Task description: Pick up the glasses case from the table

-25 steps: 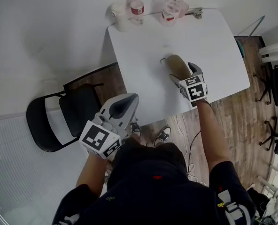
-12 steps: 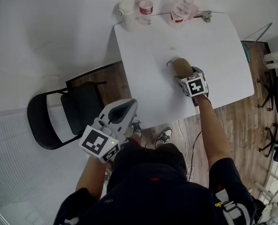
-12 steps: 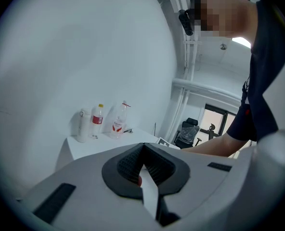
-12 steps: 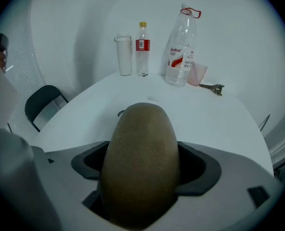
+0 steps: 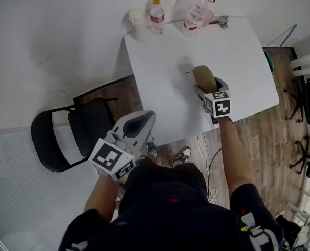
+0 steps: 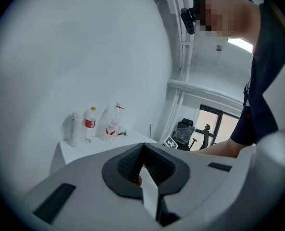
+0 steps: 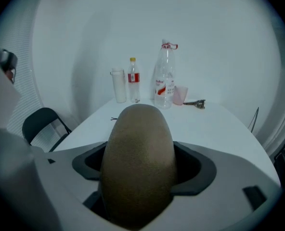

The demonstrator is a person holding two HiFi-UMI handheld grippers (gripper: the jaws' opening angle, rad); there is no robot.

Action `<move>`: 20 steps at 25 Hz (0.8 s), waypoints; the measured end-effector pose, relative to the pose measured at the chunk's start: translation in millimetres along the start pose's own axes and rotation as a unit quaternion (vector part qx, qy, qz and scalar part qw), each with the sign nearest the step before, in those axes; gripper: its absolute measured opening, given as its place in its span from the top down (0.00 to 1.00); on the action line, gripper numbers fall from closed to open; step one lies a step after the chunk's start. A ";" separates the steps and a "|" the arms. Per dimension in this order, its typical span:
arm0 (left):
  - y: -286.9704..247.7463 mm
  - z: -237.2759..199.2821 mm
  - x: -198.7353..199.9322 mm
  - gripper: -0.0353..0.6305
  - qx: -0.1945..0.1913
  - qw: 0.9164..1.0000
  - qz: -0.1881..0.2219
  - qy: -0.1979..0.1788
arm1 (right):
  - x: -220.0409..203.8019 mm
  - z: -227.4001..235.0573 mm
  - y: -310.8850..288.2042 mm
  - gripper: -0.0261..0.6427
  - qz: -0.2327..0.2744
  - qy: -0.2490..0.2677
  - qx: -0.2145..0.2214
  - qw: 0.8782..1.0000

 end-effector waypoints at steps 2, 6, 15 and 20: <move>-2.7 7.1 5.0 0.92 -0.008 1.000 0.004 -0.006 | 15.3 -4.1 24.2 0.35 0.033 -0.002 -0.001 0.999; -8.4 26.4 18.6 0.92 -0.027 0.999 0.014 -0.022 | 43.3 -15.9 84.2 0.35 0.104 -0.004 0.001 0.995; -14.8 62.5 62.7 0.92 -0.046 0.996 0.059 -0.057 | 93.6 -27.3 231.9 0.35 0.240 -0.017 -0.021 0.970; -18.1 82.9 89.6 0.92 -0.055 0.992 0.083 -0.082 | 108.9 -22.3 295.8 0.35 0.289 -0.040 -0.034 0.956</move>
Point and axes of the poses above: the fingertips, and each gripper's own axes: y backward along the fingers, z to its right, x out of its top, the point moved 2 cm from there along y, backward along the fingers
